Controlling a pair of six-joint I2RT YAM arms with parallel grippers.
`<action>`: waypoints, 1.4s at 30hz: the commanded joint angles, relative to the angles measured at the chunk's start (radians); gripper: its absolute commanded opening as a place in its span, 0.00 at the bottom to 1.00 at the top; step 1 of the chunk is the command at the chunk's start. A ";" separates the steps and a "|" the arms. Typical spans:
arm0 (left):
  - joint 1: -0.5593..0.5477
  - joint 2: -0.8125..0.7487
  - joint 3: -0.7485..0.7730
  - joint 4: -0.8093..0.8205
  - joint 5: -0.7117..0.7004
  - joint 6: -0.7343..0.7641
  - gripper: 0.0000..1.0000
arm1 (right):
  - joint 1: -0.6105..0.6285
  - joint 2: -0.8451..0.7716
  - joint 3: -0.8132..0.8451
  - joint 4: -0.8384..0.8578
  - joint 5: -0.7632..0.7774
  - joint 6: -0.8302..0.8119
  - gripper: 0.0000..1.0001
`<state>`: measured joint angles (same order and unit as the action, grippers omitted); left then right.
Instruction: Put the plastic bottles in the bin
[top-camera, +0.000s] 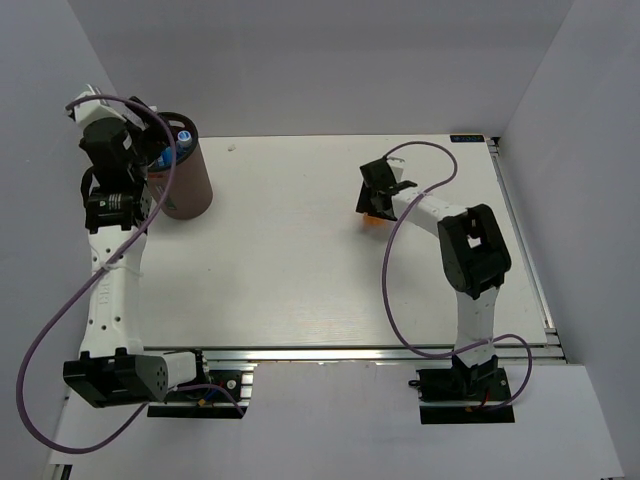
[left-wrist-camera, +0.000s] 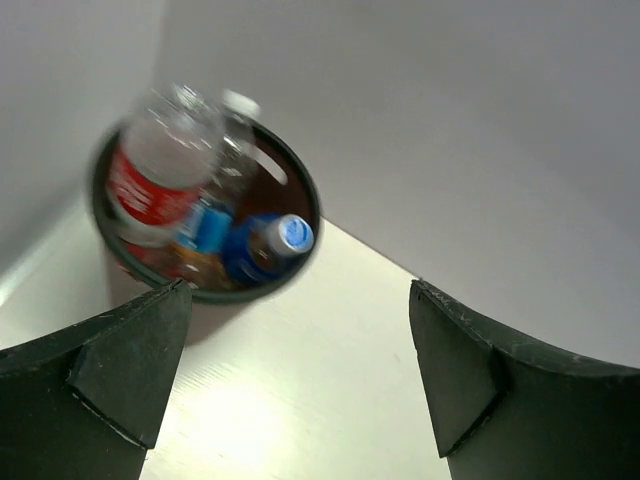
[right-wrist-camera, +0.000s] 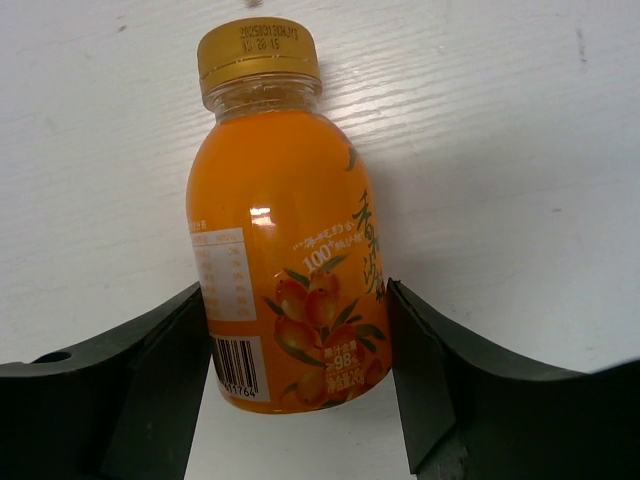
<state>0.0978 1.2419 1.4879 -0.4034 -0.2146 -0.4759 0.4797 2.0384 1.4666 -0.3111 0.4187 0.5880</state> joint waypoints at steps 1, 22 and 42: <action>-0.026 -0.010 -0.038 0.028 0.199 -0.059 0.98 | 0.013 -0.113 -0.070 0.158 -0.097 -0.139 0.34; -0.555 0.076 -0.371 0.271 0.435 -0.202 0.98 | 0.120 -0.733 -0.626 0.774 -0.942 -0.436 0.19; -0.604 0.068 -0.417 0.359 0.399 -0.291 0.00 | 0.158 -0.705 -0.631 0.916 -0.759 -0.343 0.55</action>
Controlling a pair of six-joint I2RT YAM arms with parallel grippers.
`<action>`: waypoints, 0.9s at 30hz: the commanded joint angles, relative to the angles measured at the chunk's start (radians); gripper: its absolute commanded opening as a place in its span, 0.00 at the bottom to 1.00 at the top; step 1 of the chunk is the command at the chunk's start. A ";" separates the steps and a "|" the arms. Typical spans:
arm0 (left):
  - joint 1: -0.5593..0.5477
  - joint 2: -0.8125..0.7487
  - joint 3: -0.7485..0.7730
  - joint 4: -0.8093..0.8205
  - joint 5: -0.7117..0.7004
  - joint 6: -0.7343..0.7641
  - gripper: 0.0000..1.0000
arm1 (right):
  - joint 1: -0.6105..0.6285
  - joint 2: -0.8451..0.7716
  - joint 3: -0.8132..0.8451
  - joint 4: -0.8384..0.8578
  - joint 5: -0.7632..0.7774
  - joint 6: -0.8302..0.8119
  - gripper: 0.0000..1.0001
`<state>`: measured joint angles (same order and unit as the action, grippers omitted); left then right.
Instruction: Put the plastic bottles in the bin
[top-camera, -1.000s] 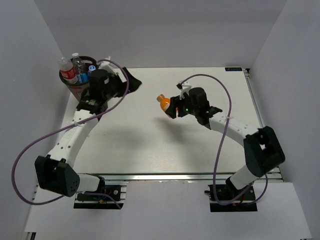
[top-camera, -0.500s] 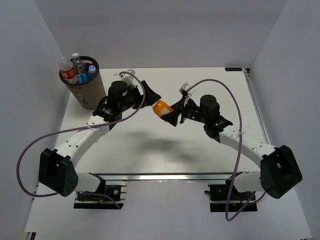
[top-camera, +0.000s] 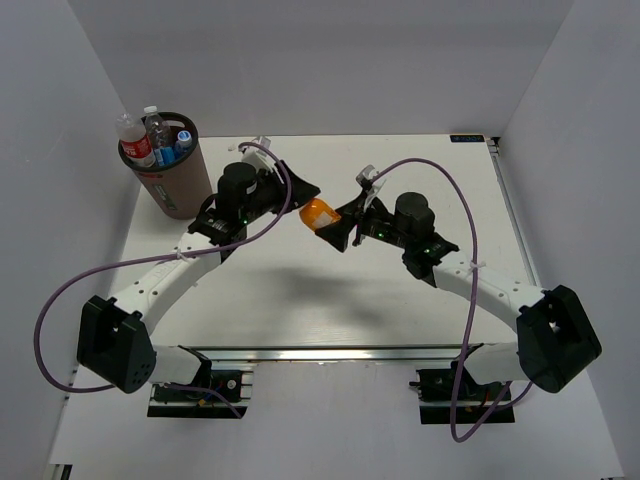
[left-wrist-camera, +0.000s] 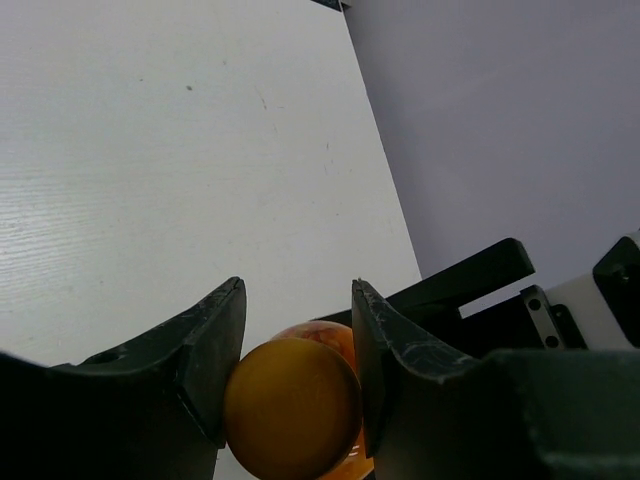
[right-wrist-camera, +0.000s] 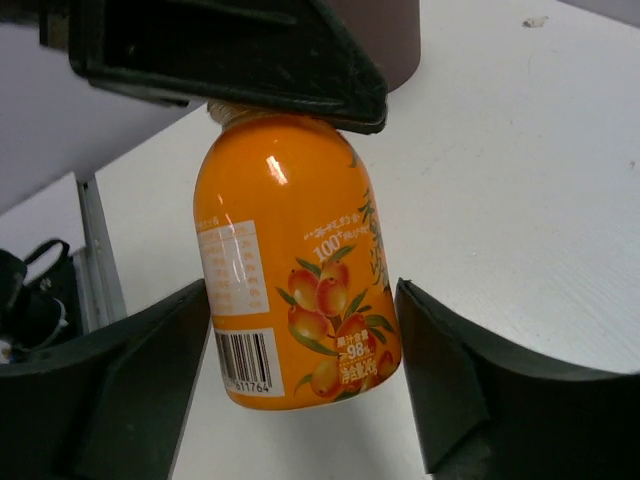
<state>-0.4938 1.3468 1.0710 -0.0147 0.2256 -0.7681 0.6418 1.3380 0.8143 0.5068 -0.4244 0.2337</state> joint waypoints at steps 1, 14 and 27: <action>-0.011 -0.037 0.015 -0.053 -0.055 0.010 0.00 | -0.002 -0.003 0.026 0.090 0.082 0.015 0.79; 0.080 -0.046 0.371 -0.346 -0.683 0.272 0.00 | -0.005 -0.029 0.069 -0.034 0.059 -0.004 0.89; 0.471 0.032 0.469 -0.242 -1.096 0.559 0.00 | -0.016 -0.019 0.101 -0.105 0.150 -0.077 0.89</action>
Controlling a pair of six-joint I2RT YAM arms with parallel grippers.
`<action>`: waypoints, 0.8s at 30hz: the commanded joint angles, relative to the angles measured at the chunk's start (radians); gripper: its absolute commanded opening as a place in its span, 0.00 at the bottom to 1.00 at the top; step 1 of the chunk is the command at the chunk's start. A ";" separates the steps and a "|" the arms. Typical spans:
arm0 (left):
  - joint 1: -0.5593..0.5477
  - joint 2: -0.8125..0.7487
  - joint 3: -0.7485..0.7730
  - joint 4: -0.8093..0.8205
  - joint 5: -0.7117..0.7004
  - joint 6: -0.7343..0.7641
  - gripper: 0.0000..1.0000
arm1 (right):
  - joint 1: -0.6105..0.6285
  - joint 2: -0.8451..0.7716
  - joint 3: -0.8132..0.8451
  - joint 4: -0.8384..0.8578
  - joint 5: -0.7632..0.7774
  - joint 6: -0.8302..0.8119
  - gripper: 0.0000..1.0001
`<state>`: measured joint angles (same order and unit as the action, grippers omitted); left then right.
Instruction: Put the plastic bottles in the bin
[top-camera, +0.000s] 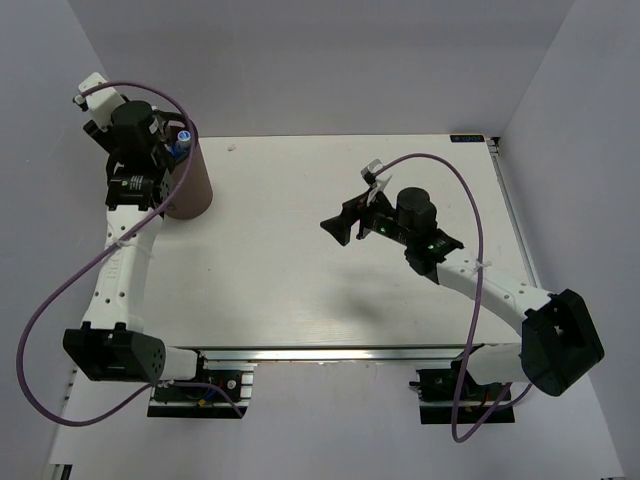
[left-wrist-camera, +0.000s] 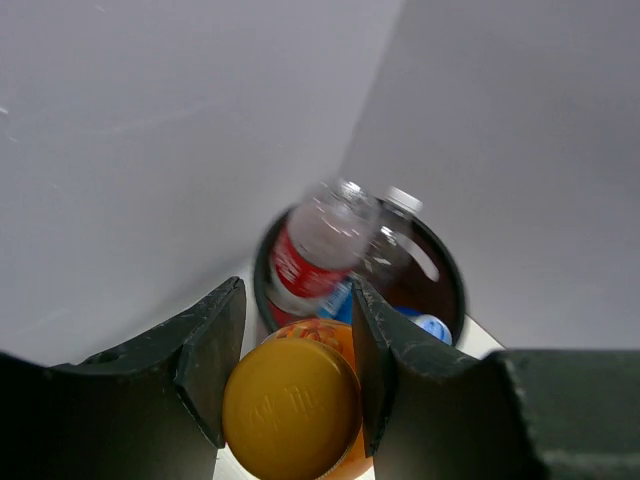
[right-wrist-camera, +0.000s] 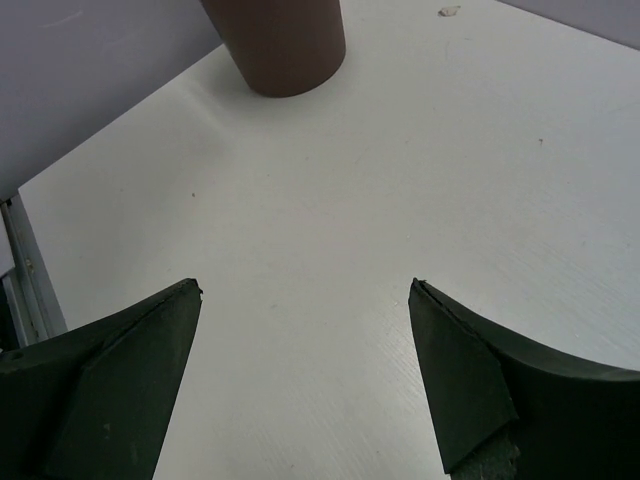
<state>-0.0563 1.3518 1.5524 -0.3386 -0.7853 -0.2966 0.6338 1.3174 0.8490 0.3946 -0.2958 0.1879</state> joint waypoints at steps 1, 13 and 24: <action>0.047 0.035 -0.017 0.108 -0.081 0.093 0.00 | -0.006 0.005 0.073 0.003 0.018 -0.034 0.89; 0.157 0.191 -0.026 0.326 -0.051 0.110 0.00 | -0.019 0.074 0.117 0.000 0.021 -0.056 0.89; 0.173 0.260 -0.089 0.417 -0.032 0.071 0.00 | -0.034 0.095 0.116 -0.023 0.006 -0.056 0.89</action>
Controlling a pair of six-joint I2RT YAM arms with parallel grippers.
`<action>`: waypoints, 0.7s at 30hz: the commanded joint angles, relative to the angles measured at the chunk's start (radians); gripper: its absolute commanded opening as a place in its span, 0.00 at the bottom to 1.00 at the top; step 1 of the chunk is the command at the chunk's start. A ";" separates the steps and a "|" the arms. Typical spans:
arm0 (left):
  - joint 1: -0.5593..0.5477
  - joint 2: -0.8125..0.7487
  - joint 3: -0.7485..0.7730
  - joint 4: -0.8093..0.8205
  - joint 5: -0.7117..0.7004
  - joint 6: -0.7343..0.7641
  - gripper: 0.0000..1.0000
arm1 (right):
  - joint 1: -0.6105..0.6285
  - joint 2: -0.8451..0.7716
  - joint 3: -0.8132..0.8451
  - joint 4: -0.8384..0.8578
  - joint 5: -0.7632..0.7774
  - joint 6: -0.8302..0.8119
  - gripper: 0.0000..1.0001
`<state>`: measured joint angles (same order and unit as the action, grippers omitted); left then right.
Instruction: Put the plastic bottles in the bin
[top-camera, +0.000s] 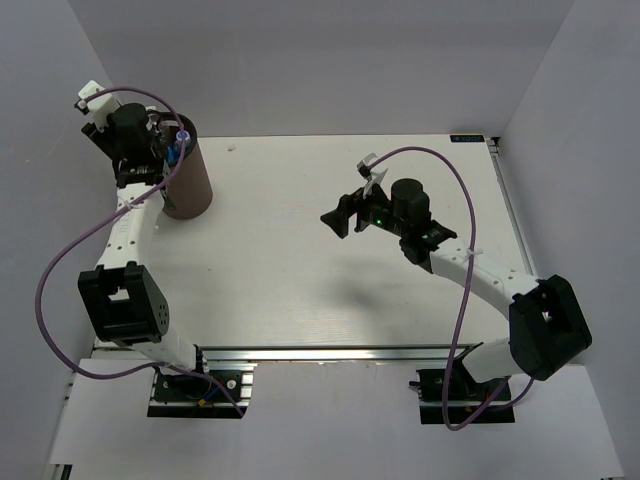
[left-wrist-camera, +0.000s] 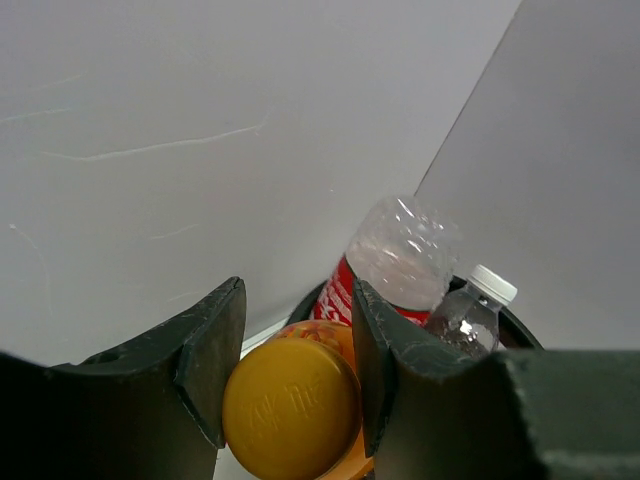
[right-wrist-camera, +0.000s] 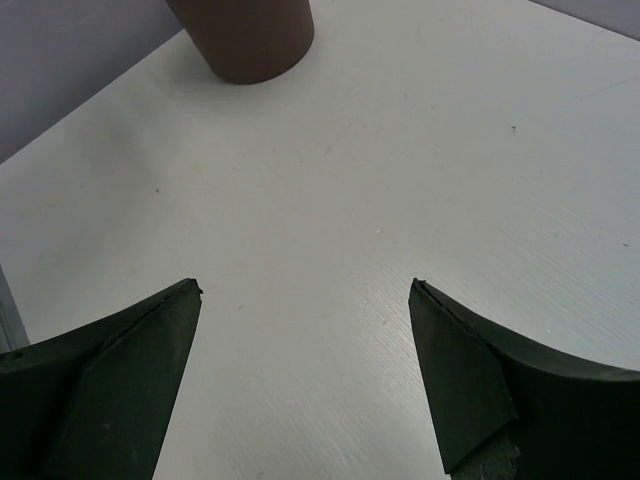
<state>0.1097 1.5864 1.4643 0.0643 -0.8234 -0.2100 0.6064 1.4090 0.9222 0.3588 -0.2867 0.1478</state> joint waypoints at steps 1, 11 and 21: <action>0.007 0.033 -0.001 0.014 0.009 -0.015 0.00 | -0.007 0.005 0.043 0.009 -0.005 -0.016 0.89; 0.005 0.078 0.042 -0.017 0.075 -0.036 0.00 | -0.013 0.027 0.044 -0.007 -0.014 -0.016 0.89; 0.005 0.121 -0.062 -0.133 0.046 -0.071 0.13 | -0.017 0.036 0.044 -0.021 -0.017 -0.021 0.89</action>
<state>0.1093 1.7012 1.4590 -0.0067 -0.7876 -0.2623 0.5949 1.4399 0.9222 0.3378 -0.2928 0.1455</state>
